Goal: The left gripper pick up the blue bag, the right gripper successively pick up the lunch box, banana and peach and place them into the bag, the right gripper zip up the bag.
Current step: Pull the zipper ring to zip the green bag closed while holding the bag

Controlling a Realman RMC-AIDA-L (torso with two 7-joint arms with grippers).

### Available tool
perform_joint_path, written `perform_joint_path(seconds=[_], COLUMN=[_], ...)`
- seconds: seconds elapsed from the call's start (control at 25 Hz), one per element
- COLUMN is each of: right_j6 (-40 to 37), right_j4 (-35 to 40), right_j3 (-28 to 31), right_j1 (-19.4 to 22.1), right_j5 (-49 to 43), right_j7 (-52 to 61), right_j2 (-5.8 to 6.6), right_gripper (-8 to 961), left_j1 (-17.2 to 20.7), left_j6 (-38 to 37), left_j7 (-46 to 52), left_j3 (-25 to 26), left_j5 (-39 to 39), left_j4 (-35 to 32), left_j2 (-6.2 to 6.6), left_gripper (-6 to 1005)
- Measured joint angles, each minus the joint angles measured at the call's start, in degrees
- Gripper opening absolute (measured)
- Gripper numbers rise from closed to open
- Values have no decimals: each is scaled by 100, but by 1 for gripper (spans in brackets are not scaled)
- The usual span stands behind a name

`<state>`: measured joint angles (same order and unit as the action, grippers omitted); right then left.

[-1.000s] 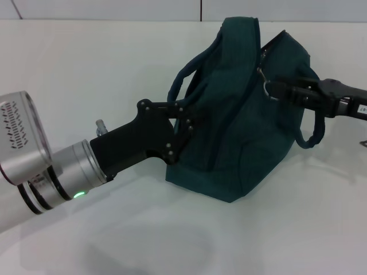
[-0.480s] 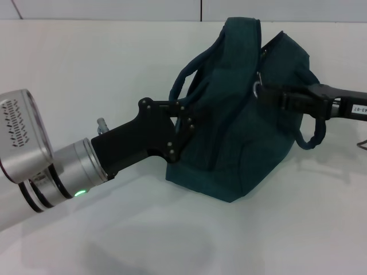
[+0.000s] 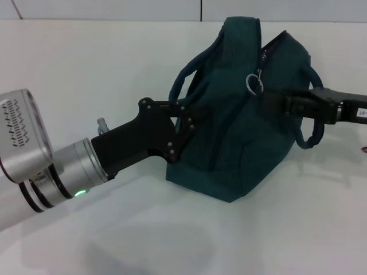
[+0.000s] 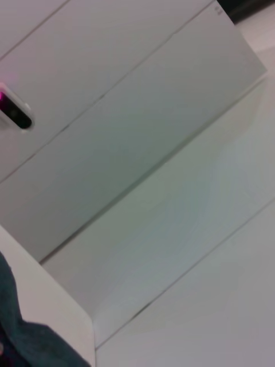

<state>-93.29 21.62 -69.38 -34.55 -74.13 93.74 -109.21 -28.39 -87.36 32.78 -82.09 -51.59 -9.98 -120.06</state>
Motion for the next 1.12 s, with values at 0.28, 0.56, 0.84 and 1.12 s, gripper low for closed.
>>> perform_joint_path(seconds=[0.28, 0.56, 0.84, 1.12], right_j6=[224, 640, 723, 614], right_j4=[112, 337, 561, 1251], right_j3=[438, 710, 735, 757], right_j1=[261, 463, 385, 735], right_j5=[28, -172, -420, -389], right_j7=[-384, -759, -699, -1060], right_j2=[-129, -268, -285, -448], right_gripper=[456, 455, 462, 467], left_j1=[12, -1, -9, -8], left_j6=[-1, 0, 1, 0], left_j7=[0, 11, 13, 15], left_j3=[-9, -9, -9, -9], left_j5=[1, 0, -1, -1], left_j4=[6, 4, -9, -12], left_j2=[-1, -7, -16, -18], left_gripper=[33, 32, 31, 30])
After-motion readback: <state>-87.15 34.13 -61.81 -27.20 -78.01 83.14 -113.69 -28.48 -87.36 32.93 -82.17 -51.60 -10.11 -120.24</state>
